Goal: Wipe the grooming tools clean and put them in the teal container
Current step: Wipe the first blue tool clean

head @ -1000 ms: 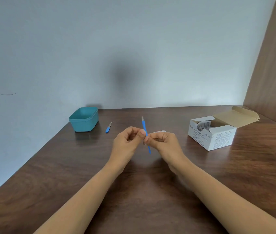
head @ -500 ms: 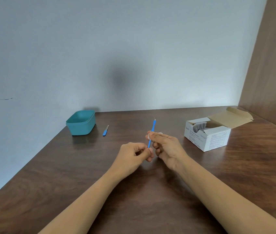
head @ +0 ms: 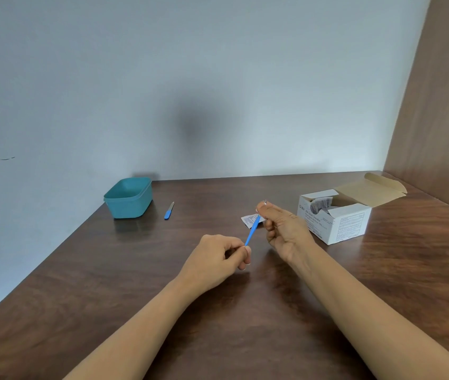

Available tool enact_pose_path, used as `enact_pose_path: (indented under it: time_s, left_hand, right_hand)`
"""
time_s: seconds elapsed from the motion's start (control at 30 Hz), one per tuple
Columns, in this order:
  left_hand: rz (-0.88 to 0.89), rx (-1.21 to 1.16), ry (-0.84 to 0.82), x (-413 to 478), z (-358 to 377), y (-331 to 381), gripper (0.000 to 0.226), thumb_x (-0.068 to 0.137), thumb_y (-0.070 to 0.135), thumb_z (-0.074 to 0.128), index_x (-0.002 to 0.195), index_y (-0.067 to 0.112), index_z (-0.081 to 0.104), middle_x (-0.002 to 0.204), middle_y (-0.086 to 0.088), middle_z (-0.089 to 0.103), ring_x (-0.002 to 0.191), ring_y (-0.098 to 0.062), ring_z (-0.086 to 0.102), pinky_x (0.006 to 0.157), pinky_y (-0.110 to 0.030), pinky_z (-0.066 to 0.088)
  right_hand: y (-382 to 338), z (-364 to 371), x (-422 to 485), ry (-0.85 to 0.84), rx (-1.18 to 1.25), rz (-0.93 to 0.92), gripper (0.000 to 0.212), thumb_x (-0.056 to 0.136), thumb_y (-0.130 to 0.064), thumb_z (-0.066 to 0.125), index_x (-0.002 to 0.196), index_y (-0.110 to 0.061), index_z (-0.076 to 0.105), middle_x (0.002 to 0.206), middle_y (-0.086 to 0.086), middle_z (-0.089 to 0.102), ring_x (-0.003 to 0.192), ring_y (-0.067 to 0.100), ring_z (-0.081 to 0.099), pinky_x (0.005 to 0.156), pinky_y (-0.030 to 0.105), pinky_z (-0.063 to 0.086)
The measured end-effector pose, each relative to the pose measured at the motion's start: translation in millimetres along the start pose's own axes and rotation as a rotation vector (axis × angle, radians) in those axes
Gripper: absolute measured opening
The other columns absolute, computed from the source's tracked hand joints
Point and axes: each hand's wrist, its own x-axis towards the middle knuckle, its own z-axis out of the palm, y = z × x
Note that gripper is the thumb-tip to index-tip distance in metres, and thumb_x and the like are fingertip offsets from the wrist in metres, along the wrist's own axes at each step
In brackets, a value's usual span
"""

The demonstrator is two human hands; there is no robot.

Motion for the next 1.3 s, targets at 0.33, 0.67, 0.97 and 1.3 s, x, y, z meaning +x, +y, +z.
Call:
enact_pose_path:
  time_s: [0.33,0.67,0.97,1.3]
  left_hand:
    - [-0.013,0.005,0.010,-1.3,-3.5,1.2,0.025,0.094,0.025,0.053,0.081,0.017,0.074,0.067,0.008,0.071,0.067,0.003,0.065,0.071,-0.015,0.051]
    - [-0.020,0.027,-0.013,-2.4,-6.6,0.9,0.027,0.095,0.026,0.051,0.081,0.019,0.073,0.067,0.010,0.070,0.067,0.004,0.065,0.067,-0.009,0.047]
    - [-0.027,0.057,0.022,-2.7,-9.5,-1.1,0.028,0.093,0.029,0.050,0.076,0.021,0.071,0.065,0.013,0.070,0.068,0.005,0.065,0.070,-0.022,0.052]
    - [-0.034,0.099,0.045,-2.7,-16.9,-5.4,0.026,0.090,0.029,0.050,0.075,0.023,0.070,0.067,0.014,0.069,0.065,-0.001,0.063,0.069,-0.029,0.054]
  right_hand:
    - [-3.2,-1.9,-0.7,-0.028,0.048,-0.043,0.020,0.074,-0.005,0.076,0.081,-0.018,0.063,0.085,0.007,0.066,0.045,0.002,0.046,0.039,0.012,0.033]
    - [-5.8,-6.0,0.2,-0.012,0.053,0.026,0.030,0.069,-0.006,0.080,0.087,-0.017,0.058,0.071,0.000,0.062,0.042,0.002,0.046,0.042,0.014,0.034]
    - [-3.8,-5.9,2.4,-0.106,-0.016,-0.103,0.010,0.083,-0.006,0.068,0.080,-0.014,0.062,0.081,0.006,0.065,0.049,0.002,0.043,0.043,0.013,0.033]
    - [-2.3,-5.8,-0.1,0.000,0.083,-0.063,0.021,0.075,-0.009,0.077,0.080,-0.014,0.058,0.062,-0.004,0.058,0.046,0.003,0.043,0.042,0.013,0.036]
